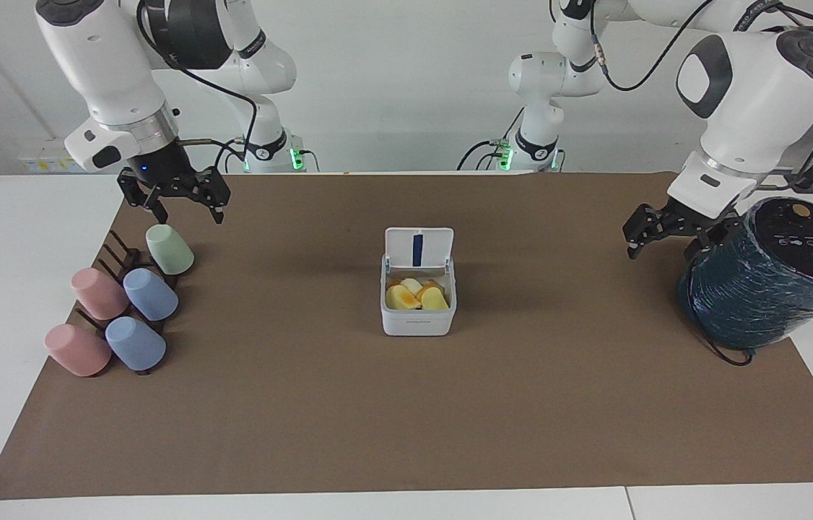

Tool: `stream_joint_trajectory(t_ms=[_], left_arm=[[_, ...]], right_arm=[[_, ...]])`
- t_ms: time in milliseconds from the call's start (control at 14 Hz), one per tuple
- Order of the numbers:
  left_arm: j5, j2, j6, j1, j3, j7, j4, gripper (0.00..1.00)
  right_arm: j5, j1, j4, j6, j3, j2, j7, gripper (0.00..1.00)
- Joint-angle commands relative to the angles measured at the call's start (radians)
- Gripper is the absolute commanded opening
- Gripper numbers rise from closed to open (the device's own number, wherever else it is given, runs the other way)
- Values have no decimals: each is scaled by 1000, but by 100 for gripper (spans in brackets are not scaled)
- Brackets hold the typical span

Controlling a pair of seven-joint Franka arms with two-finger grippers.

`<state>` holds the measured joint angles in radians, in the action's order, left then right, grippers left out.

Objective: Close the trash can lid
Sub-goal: 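Move the left gripper toward the white trash can's open top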

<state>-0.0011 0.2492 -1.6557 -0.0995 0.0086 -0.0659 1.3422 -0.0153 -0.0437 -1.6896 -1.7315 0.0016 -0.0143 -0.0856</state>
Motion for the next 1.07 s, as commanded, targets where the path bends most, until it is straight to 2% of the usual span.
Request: stream_joint_trajectory(t_ms=[0, 357, 714, 929, 1000], left_arm=[[18, -30, -22, 1, 1, -11, 41, 100], [18, -34, -18, -11, -1, -5, 49, 100], [13, -80, -24, -51, -10, 23, 141, 100], [9, -106, -45, -124, -10, 154, 201, 100], [7, -123, -45, -159, -10, 199, 225, 83]], right_arm=[[-9, 13, -22, 3, 6, -23, 18, 100], [-9, 13, -22, 3, 6, -23, 18, 100], [-9, 13, -22, 3, 6, -23, 18, 100], [-9, 13, -22, 3, 6, -21, 18, 100], [-9, 13, -22, 3, 8, -22, 18, 100]])
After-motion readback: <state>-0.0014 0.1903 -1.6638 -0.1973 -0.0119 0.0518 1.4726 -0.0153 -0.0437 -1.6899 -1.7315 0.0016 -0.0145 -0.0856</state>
